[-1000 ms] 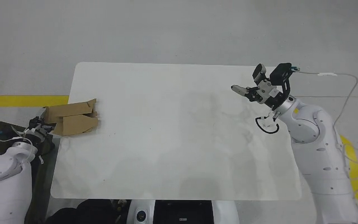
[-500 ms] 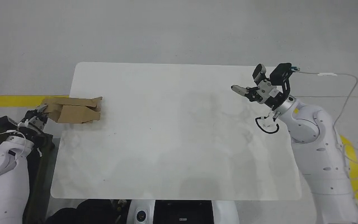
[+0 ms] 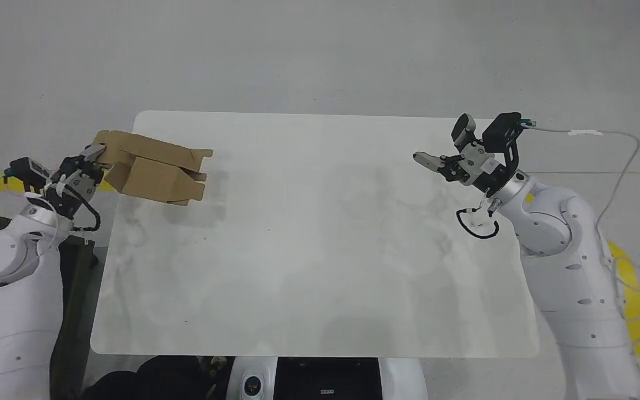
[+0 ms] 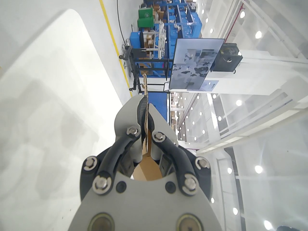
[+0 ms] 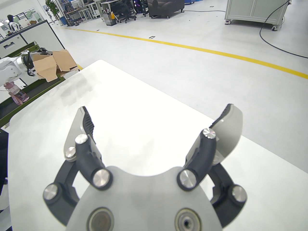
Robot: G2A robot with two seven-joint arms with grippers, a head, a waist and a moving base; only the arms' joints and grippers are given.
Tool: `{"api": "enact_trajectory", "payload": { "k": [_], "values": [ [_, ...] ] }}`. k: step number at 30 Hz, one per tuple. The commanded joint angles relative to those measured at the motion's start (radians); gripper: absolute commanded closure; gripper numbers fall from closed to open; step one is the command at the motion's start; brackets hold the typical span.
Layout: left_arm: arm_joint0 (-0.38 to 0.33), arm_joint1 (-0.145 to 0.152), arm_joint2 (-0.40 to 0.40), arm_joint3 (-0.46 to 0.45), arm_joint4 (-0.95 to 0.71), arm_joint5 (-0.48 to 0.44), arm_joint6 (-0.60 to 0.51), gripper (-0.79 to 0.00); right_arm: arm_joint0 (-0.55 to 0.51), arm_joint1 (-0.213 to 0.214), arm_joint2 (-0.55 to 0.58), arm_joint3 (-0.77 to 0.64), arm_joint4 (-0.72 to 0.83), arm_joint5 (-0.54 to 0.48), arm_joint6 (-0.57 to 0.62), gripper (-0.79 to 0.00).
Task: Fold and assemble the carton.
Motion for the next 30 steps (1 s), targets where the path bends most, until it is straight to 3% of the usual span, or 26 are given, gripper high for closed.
{"api": "enact_trajectory", "payload": {
  "k": [1,15,28,30],
  "values": [
    [-0.023,-0.001,0.028,-0.007,0.017,-0.004,-0.017,0.000,0.000,0.000,0.000,0.000,0.000,0.000,0.000,-0.785],
    [-0.197,-0.028,0.270,-0.045,0.061,-0.084,-0.161,0.000,0.000,0.000,0.000,0.000,0.000,0.000,0.000,-0.785],
    [-0.335,-0.076,0.550,-0.064,0.126,-0.133,-0.263,0.000,0.000,0.000,0.000,0.000,0.000,0.000,0.000,-0.785],
    [-0.369,-0.083,0.591,-0.045,0.129,-0.108,-0.300,0.000,0.000,0.000,0.000,0.000,0.000,0.000,0.000,-0.785]
  ]
}}
